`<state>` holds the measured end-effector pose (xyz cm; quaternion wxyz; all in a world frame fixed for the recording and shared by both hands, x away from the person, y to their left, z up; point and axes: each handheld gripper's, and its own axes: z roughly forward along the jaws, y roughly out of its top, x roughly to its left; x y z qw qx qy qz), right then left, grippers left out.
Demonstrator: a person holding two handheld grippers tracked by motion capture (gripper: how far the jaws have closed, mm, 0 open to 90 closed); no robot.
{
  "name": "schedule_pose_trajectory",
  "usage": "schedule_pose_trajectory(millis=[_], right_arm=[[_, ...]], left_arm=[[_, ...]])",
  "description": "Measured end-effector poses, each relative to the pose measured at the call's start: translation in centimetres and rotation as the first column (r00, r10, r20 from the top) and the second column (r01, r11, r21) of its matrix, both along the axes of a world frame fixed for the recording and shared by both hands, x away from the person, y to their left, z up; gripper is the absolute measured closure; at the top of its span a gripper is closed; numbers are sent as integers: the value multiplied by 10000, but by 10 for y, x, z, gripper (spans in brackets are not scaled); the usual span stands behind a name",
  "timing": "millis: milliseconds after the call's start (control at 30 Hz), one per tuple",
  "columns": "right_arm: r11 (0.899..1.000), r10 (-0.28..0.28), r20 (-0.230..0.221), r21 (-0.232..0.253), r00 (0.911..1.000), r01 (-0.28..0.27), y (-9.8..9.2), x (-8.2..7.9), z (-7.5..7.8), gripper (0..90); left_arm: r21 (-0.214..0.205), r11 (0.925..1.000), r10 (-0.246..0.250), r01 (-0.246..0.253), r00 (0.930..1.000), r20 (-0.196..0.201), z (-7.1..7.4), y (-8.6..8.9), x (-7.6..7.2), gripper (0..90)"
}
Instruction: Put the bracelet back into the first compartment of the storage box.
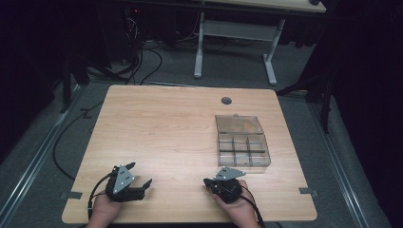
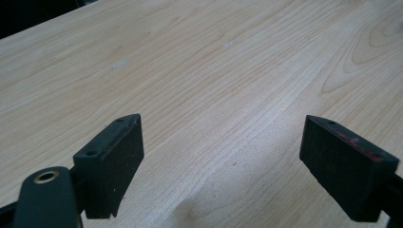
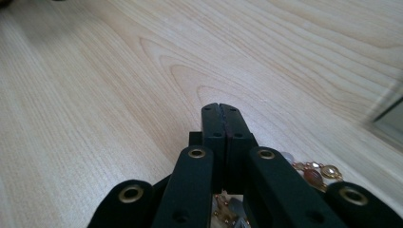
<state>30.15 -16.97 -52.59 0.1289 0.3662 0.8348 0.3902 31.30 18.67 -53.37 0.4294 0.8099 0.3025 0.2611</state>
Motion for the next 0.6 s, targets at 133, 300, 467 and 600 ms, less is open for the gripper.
schedule_pose_trajectory(millis=[133,300,467,600], right_arm=[[9999,-32,-132,-166,9999,29,0,1,-1,900],[9999,-50,-225,-123,9997,47,-6,-4,-3,900],[9999,-116,-299,-107,9995,113,-18,-18,-2,900],[9997,-180,-350,-147,9992,175,-24,-24,-1,900]], left_arm=[[-37,10000,-9,9,10000,18,0,0,0,154],[-50,10000,-8,8,10000,25,0,0,0,154],[-48,10000,6,-6,10000,10,0,0,0,154],[-44,10000,11,-11,10000,16,0,0,0,154]])
